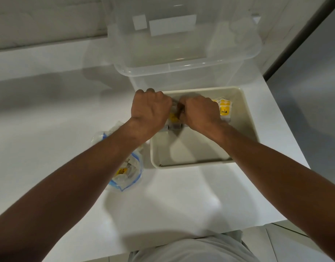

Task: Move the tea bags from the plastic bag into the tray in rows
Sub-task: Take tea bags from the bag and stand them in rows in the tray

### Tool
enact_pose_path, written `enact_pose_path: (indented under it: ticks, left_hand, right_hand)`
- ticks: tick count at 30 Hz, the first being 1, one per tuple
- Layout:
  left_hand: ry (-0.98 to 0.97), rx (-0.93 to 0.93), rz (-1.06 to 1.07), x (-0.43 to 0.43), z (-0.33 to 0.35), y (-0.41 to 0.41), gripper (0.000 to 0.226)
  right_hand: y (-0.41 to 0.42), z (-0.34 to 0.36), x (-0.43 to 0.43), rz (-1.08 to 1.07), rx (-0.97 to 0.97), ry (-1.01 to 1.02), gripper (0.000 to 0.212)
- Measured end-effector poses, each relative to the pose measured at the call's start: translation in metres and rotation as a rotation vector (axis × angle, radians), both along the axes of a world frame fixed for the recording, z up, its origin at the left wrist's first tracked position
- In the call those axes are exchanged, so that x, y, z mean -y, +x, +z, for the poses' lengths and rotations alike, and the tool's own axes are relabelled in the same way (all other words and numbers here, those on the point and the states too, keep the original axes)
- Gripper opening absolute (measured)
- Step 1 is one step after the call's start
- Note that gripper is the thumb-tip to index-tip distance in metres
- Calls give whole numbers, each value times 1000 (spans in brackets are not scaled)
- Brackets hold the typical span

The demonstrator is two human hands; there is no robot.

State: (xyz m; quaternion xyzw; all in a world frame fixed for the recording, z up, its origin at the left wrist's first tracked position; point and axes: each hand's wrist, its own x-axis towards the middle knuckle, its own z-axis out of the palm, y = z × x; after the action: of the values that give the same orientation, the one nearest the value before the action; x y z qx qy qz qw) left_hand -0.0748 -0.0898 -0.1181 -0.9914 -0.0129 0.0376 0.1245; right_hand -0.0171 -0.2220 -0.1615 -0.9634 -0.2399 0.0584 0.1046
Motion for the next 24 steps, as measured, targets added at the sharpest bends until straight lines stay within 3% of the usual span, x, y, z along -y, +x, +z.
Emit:
enact_pose_path:
  ticks: [6, 12, 14, 18, 24]
  left_hand:
    - [-51, 8, -50, -15, 13, -7, 20]
    - [166, -158, -319, -2, 13, -24, 17]
    - [192, -202, -327, 2, 9, -23, 11]
    - [244, -261, -286, -2, 3, -18, 25]
    - [198, -262, -284, -5, 1, -13, 24]
  right_hand:
    - [-10, 7, 15, 49, -47, 59, 20]
    - [-22, -3, 14, 152, -100, -53, 25]
    - [-24, -3, 12, 175, -86, -95, 28]
    - [-27, -1, 12, 199, -104, -126, 29]
    - [-26, 0, 14, 187, -99, -117, 27]
